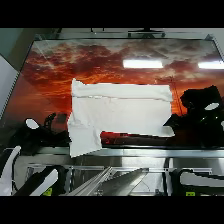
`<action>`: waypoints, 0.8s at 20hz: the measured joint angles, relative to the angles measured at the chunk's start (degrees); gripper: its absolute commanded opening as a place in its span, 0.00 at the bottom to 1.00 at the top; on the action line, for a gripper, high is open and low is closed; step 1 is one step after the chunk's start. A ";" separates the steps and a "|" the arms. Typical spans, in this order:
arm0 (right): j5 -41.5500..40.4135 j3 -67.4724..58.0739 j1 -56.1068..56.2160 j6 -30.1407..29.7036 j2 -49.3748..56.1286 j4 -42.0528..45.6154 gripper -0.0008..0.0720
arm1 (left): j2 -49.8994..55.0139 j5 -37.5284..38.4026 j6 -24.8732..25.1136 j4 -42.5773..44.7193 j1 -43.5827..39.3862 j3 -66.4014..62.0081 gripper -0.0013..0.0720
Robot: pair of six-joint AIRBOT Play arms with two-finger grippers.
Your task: Fold the shirts.
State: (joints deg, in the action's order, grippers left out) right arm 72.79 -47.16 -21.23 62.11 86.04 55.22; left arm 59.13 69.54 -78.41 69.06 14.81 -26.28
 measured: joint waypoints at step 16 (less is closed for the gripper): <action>3.89 0.20 -1.75 -1.05 -0.09 3.58 0.03 | 10.60 -3.87 -0.02 -3.72 -10.19 -7.06 0.05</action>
State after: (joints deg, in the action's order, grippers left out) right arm 76.69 -46.96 -22.98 61.06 85.95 58.81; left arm 69.73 65.67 -78.43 65.34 4.62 -33.34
